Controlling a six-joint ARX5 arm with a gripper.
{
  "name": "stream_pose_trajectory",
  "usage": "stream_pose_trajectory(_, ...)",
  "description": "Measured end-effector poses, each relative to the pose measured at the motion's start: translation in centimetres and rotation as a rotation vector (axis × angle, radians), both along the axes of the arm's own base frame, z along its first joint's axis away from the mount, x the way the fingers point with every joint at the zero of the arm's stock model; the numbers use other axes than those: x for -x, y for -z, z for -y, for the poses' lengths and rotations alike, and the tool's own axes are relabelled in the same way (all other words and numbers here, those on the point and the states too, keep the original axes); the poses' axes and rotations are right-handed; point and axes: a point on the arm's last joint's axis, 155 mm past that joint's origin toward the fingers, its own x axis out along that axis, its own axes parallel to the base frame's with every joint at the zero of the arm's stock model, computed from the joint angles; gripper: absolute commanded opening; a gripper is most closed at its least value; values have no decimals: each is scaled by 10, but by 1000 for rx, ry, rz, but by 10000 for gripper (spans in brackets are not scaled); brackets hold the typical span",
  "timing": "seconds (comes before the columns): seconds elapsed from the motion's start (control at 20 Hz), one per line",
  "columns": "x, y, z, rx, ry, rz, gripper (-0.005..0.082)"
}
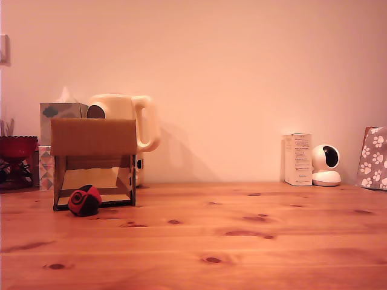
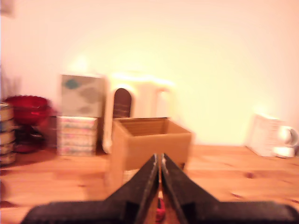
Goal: Drop the footbag into the cardboard dice tower
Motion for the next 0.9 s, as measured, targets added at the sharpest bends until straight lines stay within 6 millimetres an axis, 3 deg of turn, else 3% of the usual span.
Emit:
stream_pose_trajectory(0.5,-50,33,42,4,194,-182,-19)
stream_pose_trajectory(0.7,-71,60,66,-8,268,-260,-19)
stream_pose_trajectory(0.9,-89,88,78,-15,295,-319,-19)
